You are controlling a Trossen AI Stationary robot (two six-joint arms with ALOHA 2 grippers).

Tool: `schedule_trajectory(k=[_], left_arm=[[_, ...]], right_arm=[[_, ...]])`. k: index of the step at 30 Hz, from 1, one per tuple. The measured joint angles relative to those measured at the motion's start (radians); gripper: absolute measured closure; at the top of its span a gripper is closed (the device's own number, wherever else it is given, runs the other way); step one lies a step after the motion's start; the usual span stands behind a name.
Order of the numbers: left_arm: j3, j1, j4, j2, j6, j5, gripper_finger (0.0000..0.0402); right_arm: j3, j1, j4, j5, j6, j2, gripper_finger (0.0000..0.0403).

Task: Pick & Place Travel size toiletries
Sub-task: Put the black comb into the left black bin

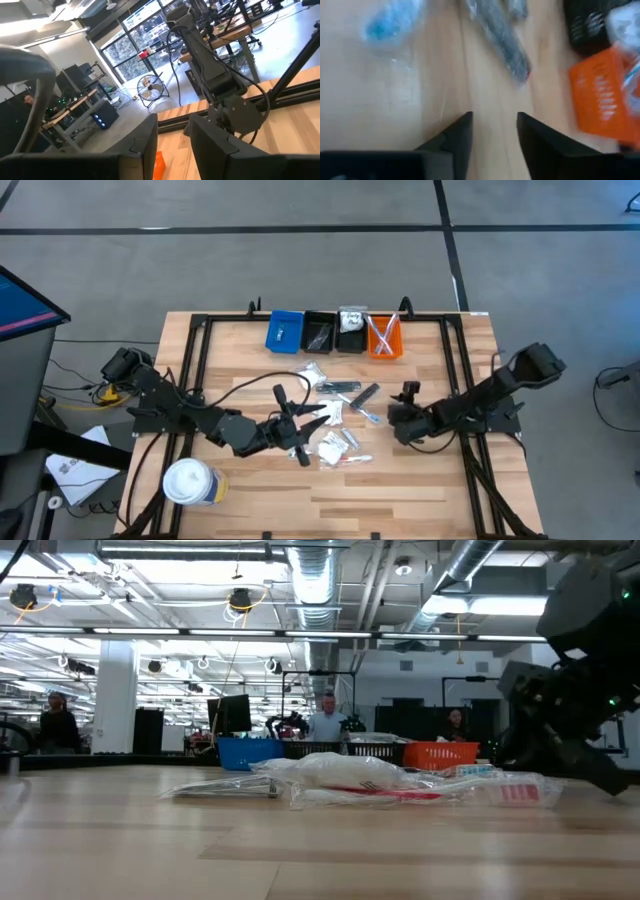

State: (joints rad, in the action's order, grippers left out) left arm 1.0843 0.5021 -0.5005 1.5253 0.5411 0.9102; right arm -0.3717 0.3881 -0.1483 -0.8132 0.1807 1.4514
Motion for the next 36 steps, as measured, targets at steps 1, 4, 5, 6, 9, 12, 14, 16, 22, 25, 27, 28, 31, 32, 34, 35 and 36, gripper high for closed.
schedule_trajectory(k=[1,4,5,6,9,12,14,16,22,25,27,28,31,32,34,35,36], left_arm=[[0.000,0.001,0.000,0.000,0.000,0.000,0.0298],[0.000,0.001,0.001,0.000,0.000,0.000,0.0298],[0.000,0.001,0.002,0.000,0.000,0.000,0.0298],[0.000,0.001,0.003,0.000,0.000,0.000,0.0298],[0.000,0.001,0.003,0.000,0.000,0.000,0.0298],[0.000,0.001,0.002,0.000,0.000,0.000,0.0298],[0.000,0.001,0.002,0.000,-0.001,0.000,0.0298],[0.000,0.001,0.002,0.000,-0.001,0.000,0.0298],[0.000,0.001,0.003,0.000,-0.001,0.000,0.0298],[0.000,0.001,0.003,0.000,-0.001,0.000,0.0298],[0.000,0.001,0.003,0.000,-0.001,0.000,0.0298],[0.000,0.001,0.003,0.000,-0.001,0.001,0.0298],[0.000,0.001,0.003,0.000,-0.001,0.001,0.0298],[0.000,0.001,0.003,0.000,-0.001,0.001,0.0298],[0.000,0.001,0.003,0.000,-0.001,0.001,0.0298],[0.000,0.001,0.003,0.000,-0.001,0.001,0.0298],[0.000,0.001,0.003,0.000,-0.001,0.001,0.0298]], right_arm=[[-0.004,0.001,0.029,-0.023,-0.023,0.021,0.0241],[-0.025,-0.004,0.060,-0.031,-0.081,0.059,0.0207],[-0.035,-0.008,0.067,-0.031,-0.092,0.070,0.0198],[-0.046,-0.012,0.078,-0.031,-0.107,0.080,0.0190],[-0.073,-0.028,0.090,-0.027,-0.192,0.102,0.0176],[-0.088,-0.061,0.171,-0.032,-0.285,0.125,0.0173],[-0.090,-0.087,0.226,-0.035,-0.342,0.145,0.0175],[-0.095,-0.115,0.270,-0.024,-0.393,0.166,0.0178],[-0.116,-0.193,0.338,-0.031,-0.429,0.217,0.0192],[-0.127,-0.217,0.337,-0.009,-0.437,0.221,0.0202],[-0.127,-0.221,0.339,0.003,-0.444,0.213,0.0208],[-0.127,-0.221,0.339,0.003,-0.447,0.211,0.0212],[-0.127,-0.217,0.337,0.003,-0.446,0.210,0.0222],[-0.127,-0.210,0.335,-0.001,-0.444,0.210,0.0225],[-0.126,-0.196,0.328,-0.006,-0.430,0.210,0.0229],[-0.126,-0.187,0.323,-0.012,-0.418,0.210,0.0231],[-0.126,-0.177,0.312,-0.013,-0.405,0.210,0.0231]])
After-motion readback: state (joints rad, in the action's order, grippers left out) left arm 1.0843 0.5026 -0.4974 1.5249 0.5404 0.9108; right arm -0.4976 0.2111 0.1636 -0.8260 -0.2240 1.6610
